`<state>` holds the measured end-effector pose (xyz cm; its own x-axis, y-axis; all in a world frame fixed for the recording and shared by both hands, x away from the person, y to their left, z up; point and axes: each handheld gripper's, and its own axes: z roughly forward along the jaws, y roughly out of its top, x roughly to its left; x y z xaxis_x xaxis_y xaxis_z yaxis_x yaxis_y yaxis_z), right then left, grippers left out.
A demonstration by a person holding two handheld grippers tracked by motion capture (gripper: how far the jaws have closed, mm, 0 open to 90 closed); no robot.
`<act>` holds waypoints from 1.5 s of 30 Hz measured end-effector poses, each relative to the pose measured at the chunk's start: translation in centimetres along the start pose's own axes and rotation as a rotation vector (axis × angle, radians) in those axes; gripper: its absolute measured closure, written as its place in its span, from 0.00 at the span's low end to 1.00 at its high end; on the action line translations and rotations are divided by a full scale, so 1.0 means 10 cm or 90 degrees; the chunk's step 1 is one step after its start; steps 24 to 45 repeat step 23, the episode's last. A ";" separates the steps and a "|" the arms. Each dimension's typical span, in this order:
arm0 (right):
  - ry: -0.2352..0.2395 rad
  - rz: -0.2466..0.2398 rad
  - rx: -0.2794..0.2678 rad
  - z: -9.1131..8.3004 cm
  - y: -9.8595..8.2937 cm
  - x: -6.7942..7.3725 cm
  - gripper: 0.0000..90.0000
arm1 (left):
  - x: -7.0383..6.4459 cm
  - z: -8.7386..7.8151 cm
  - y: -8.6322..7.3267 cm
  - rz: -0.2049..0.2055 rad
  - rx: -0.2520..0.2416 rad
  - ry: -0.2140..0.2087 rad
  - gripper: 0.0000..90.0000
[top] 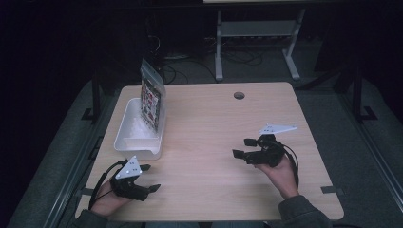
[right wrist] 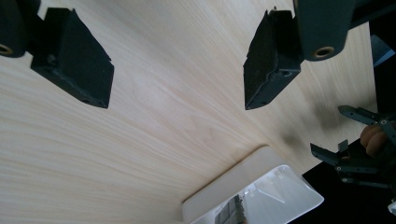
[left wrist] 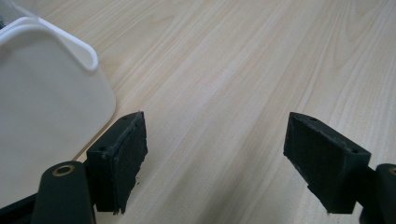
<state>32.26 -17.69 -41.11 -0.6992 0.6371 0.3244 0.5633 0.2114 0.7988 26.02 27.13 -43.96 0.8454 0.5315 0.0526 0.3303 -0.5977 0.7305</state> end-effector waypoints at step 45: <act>0.009 0.027 0.031 -0.16 -0.49 0.02 0.23 | -0.01 -0.01 0.00 0.007 0.000 -0.004 0.23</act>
